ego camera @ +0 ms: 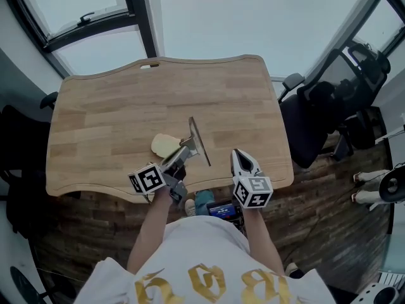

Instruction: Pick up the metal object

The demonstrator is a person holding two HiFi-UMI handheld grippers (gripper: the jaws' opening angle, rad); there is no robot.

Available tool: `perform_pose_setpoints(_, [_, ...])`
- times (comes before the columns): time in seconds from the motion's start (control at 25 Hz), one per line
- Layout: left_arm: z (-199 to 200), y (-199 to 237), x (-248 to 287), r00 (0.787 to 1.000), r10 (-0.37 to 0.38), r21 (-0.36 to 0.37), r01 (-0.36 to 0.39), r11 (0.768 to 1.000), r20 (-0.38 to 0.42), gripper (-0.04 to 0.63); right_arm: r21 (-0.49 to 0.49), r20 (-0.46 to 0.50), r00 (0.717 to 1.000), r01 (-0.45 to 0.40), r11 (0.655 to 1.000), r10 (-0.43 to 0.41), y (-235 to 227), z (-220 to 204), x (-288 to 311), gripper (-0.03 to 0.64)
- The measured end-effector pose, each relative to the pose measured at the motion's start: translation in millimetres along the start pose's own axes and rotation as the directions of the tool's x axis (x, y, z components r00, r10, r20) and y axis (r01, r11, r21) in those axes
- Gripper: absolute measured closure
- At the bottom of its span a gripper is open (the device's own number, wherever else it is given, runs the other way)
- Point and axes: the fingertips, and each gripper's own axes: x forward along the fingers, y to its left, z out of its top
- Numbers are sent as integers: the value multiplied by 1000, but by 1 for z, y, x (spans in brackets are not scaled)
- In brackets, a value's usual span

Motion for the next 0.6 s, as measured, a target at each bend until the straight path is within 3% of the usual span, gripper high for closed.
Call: perform_pose_setpoints(0.6, [4, 8, -8, 1000, 5, -38, -4, 999, 14, 555, -16, 3, 1000, -3, 1000, 3, 6, 0, 3, 606])
